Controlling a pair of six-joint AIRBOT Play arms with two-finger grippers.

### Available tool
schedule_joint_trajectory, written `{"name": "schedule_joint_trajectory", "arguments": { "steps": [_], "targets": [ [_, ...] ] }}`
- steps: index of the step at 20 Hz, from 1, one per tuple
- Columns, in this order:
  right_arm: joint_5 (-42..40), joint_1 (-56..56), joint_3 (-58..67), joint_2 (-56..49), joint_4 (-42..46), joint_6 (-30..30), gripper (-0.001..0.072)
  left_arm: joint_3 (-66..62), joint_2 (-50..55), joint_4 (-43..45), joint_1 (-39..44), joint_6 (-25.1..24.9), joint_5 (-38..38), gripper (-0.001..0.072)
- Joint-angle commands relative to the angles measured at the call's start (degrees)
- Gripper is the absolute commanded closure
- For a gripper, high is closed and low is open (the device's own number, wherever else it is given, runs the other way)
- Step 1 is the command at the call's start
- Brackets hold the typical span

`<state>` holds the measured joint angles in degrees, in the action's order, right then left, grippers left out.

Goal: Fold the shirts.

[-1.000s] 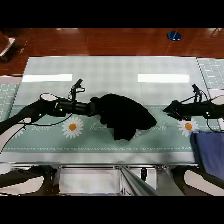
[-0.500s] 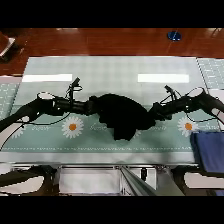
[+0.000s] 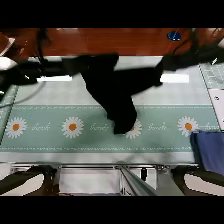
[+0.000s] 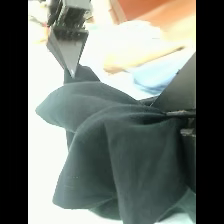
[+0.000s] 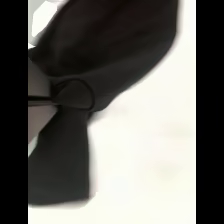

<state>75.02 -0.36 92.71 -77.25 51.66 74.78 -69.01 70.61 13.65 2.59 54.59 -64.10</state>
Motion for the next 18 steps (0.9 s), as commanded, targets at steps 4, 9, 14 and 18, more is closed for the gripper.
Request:
{"name": "schedule_joint_trajectory", "arguments": {
  "steps": [4,9,14,18],
  "targets": [
    [-4.2,-0.2,33.2,13.0,9.4,5.4,0.0695,-37.9,-6.8,18.7,-2.3,18.0,-1.8,0.0682],
    [-4.3,-0.2,28.6,29.1,22.3,5.0,0.0695,-46.1,-16.9,38.3,-2.3,24.2,-9.1,0.0682],
    [-0.7,-0.2,24.2,37.3,29.1,7.0,0.0694,-44.2,-24.7,39.1,-2.3,25.9,-19.6,0.0681],
    [3.0,-0.2,18.9,38.1,29.9,8.3,0.0694,-31.2,-29.6,38.8,-2.3,28.3,-26.5,0.0681]
  ]
}}
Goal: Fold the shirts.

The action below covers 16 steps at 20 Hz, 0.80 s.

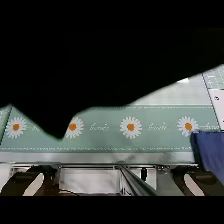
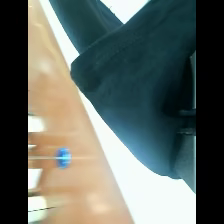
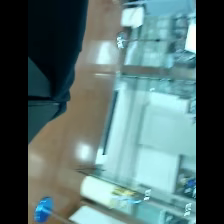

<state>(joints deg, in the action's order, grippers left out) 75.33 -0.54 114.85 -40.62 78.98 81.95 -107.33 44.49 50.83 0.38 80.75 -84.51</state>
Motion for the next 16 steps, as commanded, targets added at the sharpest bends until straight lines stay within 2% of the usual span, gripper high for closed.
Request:
{"name": "schedule_joint_trajectory", "arguments": {
  "steps": [1,3,5,10,12,16],
  "targets": [
    [2.8,0.0,-6.0,1.5,2.6,1.9,0.0694,12.7,-4.8,1.7,0.0,2.5,-6.2,0.0681],
    [2.4,0.0,-12.6,1.1,2.4,2.3,0.0694,25.2,-6.5,0.7,0.0,2.5,-5.7,0.0681],
    [2.1,0.0,-19.3,-1.4,1.3,2.8,0.0694,38.3,-6.6,-0.4,0.2,2.5,-1.8,0.0681],
    [-0.1,0.0,-27.2,-19.1,-8.7,-0.3,0.0694,65.0,-1.6,-0.5,3.1,1.0,23.1,0.0681],
    [-3.7,0.0,-27.2,-27.7,-13.9,-1.0,0.0694,69.3,3.2,-0.7,4.3,0.9,31.2,0.0681],
    [-10.5,0.0,-27.2,-42.6,-22.5,-1.0,0.0694,69.6,14.9,-0.9,6.9,0.7,39.9,0.0680]
  ]
}}
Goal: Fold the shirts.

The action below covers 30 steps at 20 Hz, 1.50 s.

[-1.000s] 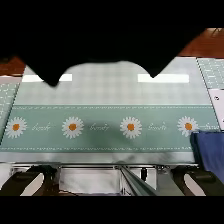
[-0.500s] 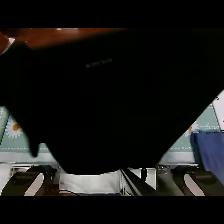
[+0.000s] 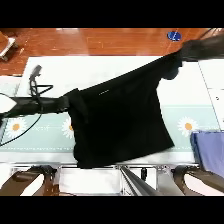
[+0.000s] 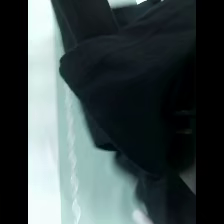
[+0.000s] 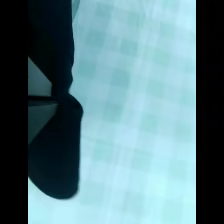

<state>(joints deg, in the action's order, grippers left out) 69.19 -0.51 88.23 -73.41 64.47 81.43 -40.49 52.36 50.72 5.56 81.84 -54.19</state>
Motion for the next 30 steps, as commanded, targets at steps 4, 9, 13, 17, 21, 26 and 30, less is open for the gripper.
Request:
{"name": "schedule_joint_trajectory", "arguments": {
  "steps": [4,9,13,17,21,26,30],
  "targets": [
    [-4.7,0.0,-0.5,-18.9,-12.8,0.7,0.0579,2.6,15.4,-3.2,1.8,-0.1,9.9,0.0501],
    [6.1,5.7,3.0,-17.8,-6.3,0.0,0.0304,-6.6,15.5,-0.1,-8.7,-2.7,-8.4,0.0199],
    [8.6,20.3,-3.8,-6.8,5.2,3.7,0.0305,-10.5,8.2,-3.1,-22.3,-5.3,-12.5,0.0199],
    [3.2,28.8,-27.1,5.9,4.6,4.0,0.0305,-3.0,8.5,-18.2,-19.4,-9.8,-14.8,0.0199],
    [1.4,28.9,-45.2,14.0,3.1,0.2,0.0305,-0.7,18.4,-20.8,-7.8,-10.7,-10.5,0.0199],
    [2.9,28.9,-51.4,15.6,2.0,-0.5,0.0305,-7.5,28.0,-20.7,-4.5,-9.1,-3.3,0.0199],
    [3.3,28.9,-51.6,15.6,1.6,-0.5,0.0305,-12.7,32.8,-20.7,-3.4,-9.1,-3.4,0.0199]
  ]
}}
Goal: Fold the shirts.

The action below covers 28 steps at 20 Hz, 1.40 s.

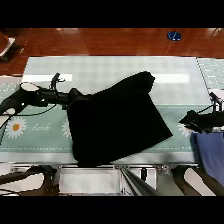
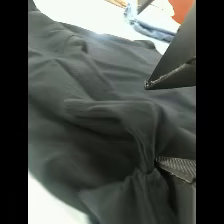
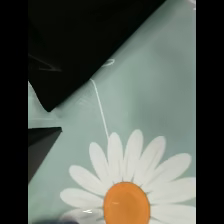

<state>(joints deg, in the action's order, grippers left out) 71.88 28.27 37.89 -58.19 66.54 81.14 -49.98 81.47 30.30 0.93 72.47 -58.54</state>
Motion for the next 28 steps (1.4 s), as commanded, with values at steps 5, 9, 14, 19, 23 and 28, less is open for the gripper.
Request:
{"name": "schedule_joint_trajectory", "arguments": {
  "steps": [5,9,14,19,23,28],
  "targets": [
    [4.0,0.1,-1.3,0.4,-0.5,-0.2,0.0305,-8.3,10.3,-0.3,4.5,0.2,-4.0,0.0199],
    [5.9,0.1,-5.1,0.4,-0.7,0.3,0.0305,-13.3,14.9,-0.3,5.2,0.2,-12.2,0.0343],
    [7.1,0.1,-10.6,0.4,-3.3,0.3,0.0305,-14.8,15.6,1.1,5.2,-1.9,-13.9,0.0681],
    [5.6,0.1,-14.0,0.4,-6.7,-0.2,0.0305,-14.9,15.6,1.6,5.2,-2.0,-13.2,0.0681],
    [3.7,-1.7,-14.0,-1.7,-8.6,-0.3,0.0305,-14.9,15.6,1.6,5.2,-1.9,-12.0,0.0681],
    [-5.5,-13.6,-13.1,-9.9,-13.8,-0.1,0.0305,-14.9,15.6,1.6,5.2,-1.9,-12.2,0.0681]
  ]
}}
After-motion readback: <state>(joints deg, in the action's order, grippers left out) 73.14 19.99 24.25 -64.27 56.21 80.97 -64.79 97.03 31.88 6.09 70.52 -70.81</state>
